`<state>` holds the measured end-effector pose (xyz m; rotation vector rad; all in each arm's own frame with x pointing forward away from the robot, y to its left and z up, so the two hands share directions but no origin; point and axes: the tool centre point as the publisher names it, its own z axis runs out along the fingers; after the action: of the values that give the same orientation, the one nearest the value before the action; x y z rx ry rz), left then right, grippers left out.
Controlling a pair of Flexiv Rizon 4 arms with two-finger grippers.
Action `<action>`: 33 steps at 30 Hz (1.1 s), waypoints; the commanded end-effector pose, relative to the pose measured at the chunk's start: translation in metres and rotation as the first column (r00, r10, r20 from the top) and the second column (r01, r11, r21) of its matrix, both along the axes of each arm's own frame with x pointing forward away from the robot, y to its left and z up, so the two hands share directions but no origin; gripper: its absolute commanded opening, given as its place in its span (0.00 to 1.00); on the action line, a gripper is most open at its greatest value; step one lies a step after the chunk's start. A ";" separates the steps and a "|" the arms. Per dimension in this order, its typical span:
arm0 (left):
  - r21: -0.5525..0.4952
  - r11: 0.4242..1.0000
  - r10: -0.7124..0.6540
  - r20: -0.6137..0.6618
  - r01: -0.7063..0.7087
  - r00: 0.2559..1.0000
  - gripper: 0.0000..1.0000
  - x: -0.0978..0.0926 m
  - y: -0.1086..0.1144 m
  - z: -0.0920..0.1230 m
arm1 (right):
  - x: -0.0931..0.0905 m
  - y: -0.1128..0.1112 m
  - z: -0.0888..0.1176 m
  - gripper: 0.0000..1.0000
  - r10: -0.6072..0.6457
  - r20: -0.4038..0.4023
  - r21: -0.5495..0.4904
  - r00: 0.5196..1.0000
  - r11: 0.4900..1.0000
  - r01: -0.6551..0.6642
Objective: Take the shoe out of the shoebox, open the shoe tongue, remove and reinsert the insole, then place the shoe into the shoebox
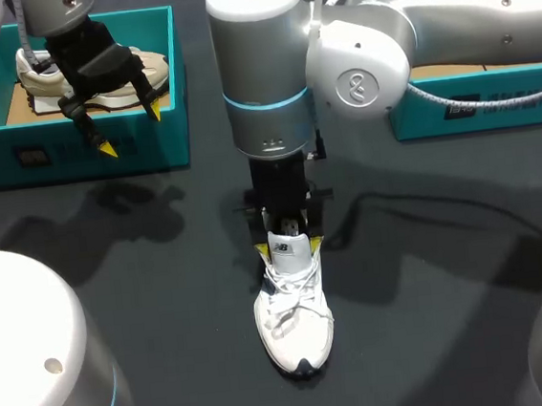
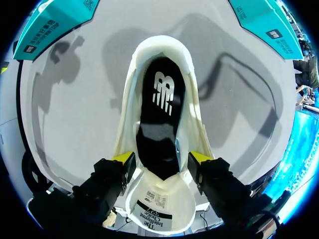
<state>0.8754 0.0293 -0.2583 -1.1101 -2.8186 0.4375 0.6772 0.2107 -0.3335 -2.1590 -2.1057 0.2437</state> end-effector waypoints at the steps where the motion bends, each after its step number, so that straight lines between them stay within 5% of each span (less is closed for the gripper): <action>1: 0.002 1.000 0.000 0.001 0.000 1.000 1.00 0.000 0.001 0.000 | -0.004 0.001 0.001 0.70 -0.006 -0.001 0.001 1.000 1.000 0.006; 13: 0.002 1.000 0.000 0.001 0.000 1.000 1.00 0.000 0.001 0.000 | -0.014 0.005 0.001 0.96 -0.029 -0.019 0.011 0.999 1.000 0.030; 33: 0.002 1.000 0.000 0.001 0.000 1.000 1.00 0.000 0.001 0.000 | -0.044 0.002 0.024 0.95 -0.092 0.064 -0.034 0.994 0.995 0.095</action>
<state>0.8754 0.0293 -0.2583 -1.1102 -2.8185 0.4375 0.6406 0.2153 -0.3133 -2.2759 -2.0545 0.2337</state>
